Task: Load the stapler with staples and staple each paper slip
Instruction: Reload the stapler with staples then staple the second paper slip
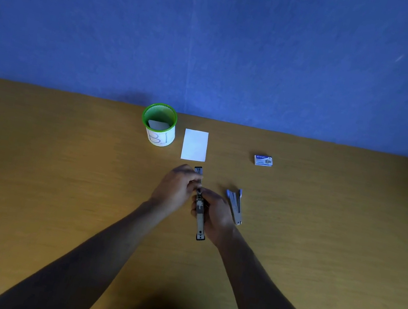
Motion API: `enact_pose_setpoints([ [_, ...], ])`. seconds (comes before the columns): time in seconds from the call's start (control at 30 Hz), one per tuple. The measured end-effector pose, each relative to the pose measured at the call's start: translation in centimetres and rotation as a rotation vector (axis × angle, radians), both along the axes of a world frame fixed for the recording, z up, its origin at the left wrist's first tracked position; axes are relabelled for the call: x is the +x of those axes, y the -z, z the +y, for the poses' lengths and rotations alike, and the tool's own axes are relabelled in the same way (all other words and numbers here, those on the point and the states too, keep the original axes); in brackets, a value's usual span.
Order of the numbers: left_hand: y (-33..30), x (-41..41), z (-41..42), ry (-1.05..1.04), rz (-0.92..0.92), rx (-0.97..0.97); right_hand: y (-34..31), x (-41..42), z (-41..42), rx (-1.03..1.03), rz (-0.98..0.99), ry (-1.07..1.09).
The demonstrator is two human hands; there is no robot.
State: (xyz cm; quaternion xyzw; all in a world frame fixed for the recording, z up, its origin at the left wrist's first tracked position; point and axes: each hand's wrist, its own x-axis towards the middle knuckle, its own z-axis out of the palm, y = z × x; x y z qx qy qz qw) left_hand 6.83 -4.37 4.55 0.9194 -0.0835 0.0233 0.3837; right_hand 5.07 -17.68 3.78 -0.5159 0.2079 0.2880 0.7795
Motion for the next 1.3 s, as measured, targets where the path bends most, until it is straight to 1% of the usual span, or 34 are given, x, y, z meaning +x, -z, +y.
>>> enact_pose_setpoints([
  [0.37, 0.0, 0.5, -0.3, -0.021, 0.068, 0.073, 0.2, 0.0, -0.2, 0.016, -0.008, 0.005],
  [0.6, 0.3, 0.8, -0.4, -0.019, 0.128, 0.051, 0.6, -0.1, -0.3, 0.013, 0.017, 0.021],
  [0.67, 0.5, 0.8, -0.3, -0.042, 0.146, 0.025, 0.6, -0.1, -0.3, 0.014, 0.016, 0.026],
  [0.87, 1.3, 0.6, -0.3, -0.208, 0.271, -0.169, 0.3, -0.2, -0.2, 0.013, 0.005, 0.011],
  [1.0, 1.7, 0.7, -0.2, -0.289, 0.332, -0.259, -0.1, -0.4, -0.1, -0.004, -0.009, -0.014],
  [1.1, 1.9, 0.9, -0.1, -0.347, 0.334, -0.305, -0.3, -0.6, -0.1, 0.001, -0.001, -0.013],
  [1.3, 2.0, 1.1, -0.1, -0.389, 0.284, -0.311, -0.4, -0.7, 0.0, 0.013, 0.008, -0.008],
])
